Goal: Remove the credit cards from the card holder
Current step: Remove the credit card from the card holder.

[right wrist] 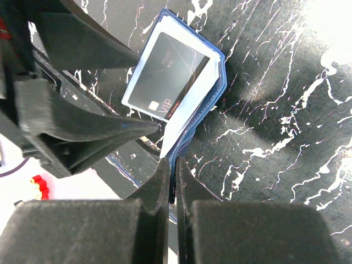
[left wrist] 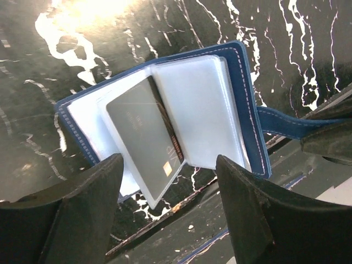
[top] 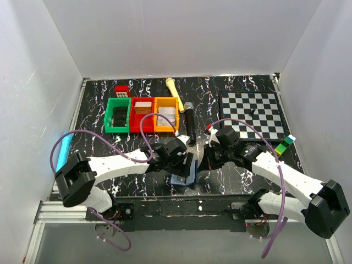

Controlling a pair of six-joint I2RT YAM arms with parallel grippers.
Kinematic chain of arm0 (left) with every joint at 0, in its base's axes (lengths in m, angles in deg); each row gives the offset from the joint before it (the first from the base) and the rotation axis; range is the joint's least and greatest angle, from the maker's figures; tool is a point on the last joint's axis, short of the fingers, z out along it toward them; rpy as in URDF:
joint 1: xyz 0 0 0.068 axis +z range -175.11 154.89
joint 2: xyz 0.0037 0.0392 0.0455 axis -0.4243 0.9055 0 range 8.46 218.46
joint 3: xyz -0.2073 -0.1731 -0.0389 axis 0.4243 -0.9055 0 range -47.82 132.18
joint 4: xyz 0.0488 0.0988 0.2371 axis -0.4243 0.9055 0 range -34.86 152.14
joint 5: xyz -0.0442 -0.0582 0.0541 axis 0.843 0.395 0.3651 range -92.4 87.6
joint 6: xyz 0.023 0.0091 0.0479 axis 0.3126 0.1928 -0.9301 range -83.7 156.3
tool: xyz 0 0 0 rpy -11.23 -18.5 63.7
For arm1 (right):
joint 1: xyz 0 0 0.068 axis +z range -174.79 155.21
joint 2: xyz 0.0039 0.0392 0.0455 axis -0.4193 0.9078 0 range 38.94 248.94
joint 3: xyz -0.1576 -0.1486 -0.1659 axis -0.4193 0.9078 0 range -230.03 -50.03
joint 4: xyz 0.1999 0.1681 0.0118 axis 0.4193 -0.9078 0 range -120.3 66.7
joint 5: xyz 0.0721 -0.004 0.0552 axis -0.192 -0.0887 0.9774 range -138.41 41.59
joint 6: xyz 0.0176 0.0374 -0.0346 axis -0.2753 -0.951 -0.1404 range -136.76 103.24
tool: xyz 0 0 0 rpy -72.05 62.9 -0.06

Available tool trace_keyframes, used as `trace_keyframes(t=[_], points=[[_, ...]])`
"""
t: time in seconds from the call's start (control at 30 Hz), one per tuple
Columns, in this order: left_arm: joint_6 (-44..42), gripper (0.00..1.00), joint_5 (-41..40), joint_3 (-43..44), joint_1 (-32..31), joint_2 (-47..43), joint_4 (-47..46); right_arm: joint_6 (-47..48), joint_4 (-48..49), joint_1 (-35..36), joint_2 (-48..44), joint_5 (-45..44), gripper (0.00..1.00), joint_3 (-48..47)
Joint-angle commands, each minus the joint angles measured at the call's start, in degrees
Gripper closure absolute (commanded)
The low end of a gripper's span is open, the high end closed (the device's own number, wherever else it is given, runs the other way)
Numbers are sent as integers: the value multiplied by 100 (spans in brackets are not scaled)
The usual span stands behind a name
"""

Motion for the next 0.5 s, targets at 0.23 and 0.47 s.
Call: trace_keyframes(t=[0.23, 0.47], points=[[-161, 31, -1095, -87, 48, -1483, 438, 63, -128, 8, -83, -221, 99, -212], [-470, 35, 337, -949, 101, -1351, -1514, 107, -1094, -326, -504, -994, 43, -448]])
